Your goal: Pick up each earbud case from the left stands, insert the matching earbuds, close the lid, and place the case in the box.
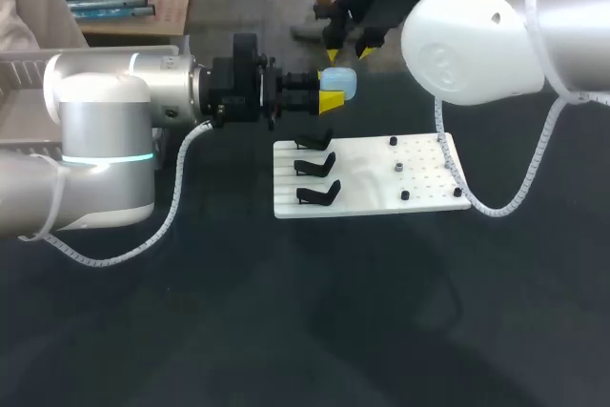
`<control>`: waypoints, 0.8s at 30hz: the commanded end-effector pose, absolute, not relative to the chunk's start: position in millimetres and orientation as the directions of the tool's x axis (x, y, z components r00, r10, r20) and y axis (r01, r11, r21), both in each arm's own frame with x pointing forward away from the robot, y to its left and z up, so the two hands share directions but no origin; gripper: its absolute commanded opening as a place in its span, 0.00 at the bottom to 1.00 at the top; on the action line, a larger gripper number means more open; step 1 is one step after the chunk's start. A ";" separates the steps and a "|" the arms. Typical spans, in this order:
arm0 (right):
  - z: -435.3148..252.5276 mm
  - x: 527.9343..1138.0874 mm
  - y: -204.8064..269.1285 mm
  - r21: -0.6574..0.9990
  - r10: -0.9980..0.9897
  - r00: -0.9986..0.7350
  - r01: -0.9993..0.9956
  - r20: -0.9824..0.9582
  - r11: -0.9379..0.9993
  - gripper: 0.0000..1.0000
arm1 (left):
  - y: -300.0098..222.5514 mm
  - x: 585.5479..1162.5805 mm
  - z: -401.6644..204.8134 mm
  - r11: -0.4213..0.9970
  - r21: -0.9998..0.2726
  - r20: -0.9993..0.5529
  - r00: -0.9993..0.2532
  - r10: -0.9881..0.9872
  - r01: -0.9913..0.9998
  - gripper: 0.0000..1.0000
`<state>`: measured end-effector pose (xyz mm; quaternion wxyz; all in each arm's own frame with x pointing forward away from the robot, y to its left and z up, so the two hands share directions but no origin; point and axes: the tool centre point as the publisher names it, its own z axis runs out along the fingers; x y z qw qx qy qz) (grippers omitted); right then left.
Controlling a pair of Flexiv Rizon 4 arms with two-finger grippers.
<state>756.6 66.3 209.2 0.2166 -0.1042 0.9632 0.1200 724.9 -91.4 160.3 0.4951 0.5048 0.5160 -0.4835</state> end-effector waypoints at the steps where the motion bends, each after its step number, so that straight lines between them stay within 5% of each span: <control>1: 217.9 738.5 47.4 0.238 -0.064 -0.855 -0.214 -0.514 0.948 1.00 | -83.5 727.1 163.7 0.038 0.011 -0.999 0.009 0.035 0.999 0.00; 24: 204.0 699.6 32.0 0.337 0.155 -0.839 -0.036 -0.522 0.941 1.00 | 148.2 768.9 202.3 0.463 0.252 -0.960 0.160 0.230 0.850 0.00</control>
